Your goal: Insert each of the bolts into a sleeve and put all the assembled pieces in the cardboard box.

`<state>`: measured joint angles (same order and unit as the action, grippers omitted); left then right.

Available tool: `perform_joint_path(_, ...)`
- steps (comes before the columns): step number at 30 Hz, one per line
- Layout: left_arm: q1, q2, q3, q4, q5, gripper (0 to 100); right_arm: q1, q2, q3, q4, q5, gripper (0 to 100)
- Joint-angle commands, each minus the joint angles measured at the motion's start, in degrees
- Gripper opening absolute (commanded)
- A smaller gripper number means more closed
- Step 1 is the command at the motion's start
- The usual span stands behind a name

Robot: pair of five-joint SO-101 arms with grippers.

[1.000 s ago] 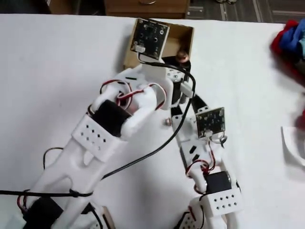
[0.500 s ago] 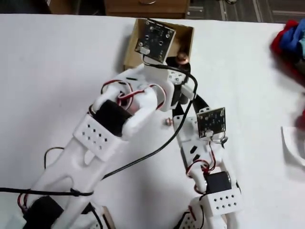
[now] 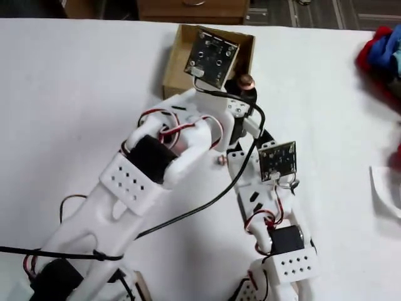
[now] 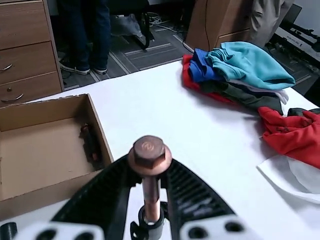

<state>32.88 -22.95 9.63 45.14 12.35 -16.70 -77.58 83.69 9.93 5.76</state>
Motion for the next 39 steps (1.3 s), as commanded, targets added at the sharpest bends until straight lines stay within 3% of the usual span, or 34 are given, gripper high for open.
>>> perform_joint_path(1, -0.18, -0.35, 1.27, -1.76, -0.44, 3, 0.40, -1.36, -0.70, -1.45, -0.18, 2.3)
perform_joint_path(13, -0.26, -0.79, 6.02, -5.45, -0.62, 3, 0.48, -1.45, -1.23, -1.54, -0.18, 2.3)
perform_joint_path(22, -5.98, -0.79, 6.29, -4.40, -0.62, 9, 0.66, -1.45, -1.23, -1.54, 0.18, 2.3)
perform_joint_path(39, 0.53, -0.88, 6.55, -2.90, -0.62, 9, 0.66, -1.45, -1.23, -1.54, 0.26, 2.3)
